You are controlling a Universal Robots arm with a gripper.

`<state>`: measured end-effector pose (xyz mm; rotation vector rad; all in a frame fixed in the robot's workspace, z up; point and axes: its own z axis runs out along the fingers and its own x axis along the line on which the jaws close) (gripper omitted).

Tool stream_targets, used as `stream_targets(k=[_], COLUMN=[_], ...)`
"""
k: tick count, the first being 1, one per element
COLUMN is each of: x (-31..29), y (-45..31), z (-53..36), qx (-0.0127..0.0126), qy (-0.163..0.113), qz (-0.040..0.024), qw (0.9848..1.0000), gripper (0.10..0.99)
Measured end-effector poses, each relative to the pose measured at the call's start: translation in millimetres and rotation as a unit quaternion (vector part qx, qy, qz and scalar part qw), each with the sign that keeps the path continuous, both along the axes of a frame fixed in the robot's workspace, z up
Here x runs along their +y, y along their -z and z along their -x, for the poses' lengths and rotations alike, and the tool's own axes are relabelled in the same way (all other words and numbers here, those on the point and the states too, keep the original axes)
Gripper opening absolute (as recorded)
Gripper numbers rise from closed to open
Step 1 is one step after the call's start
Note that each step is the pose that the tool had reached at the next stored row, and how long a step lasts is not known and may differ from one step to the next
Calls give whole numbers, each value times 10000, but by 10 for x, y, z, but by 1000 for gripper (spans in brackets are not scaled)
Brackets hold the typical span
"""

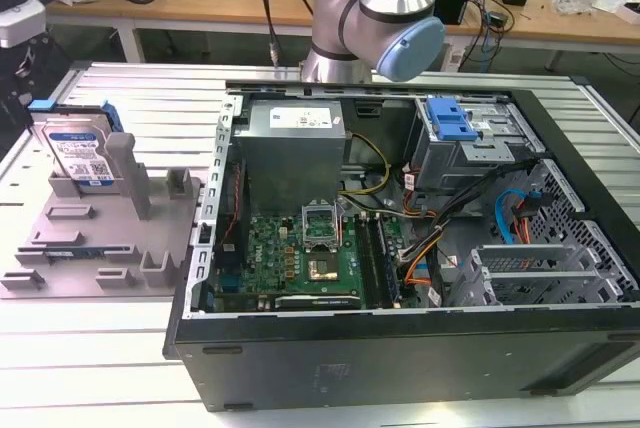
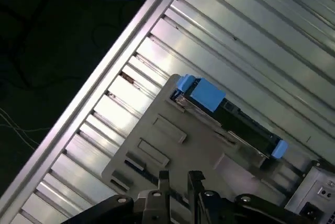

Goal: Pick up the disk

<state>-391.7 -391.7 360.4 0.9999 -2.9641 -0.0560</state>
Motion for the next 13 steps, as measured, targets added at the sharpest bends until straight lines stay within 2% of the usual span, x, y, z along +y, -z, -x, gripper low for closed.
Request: stream_targets(k=[1, 2, 3, 4, 7, 11, 13], x=[0, 0, 0, 0, 0, 0, 0], y=[1, 2, 3, 5, 5, 9, 9], z=[0, 0, 0, 0, 0, 0, 0], qx=[0, 0, 0, 0, 2, 2, 3], qy=[-172, -349, -522, -688, -914, -1237, -1411], qz=[1, 1, 2, 2, 8, 22, 27], qw=[9999, 9994, 9986, 9976, 9958, 9923, 9900], gripper=[357, 357, 478, 541, 541, 541, 541])
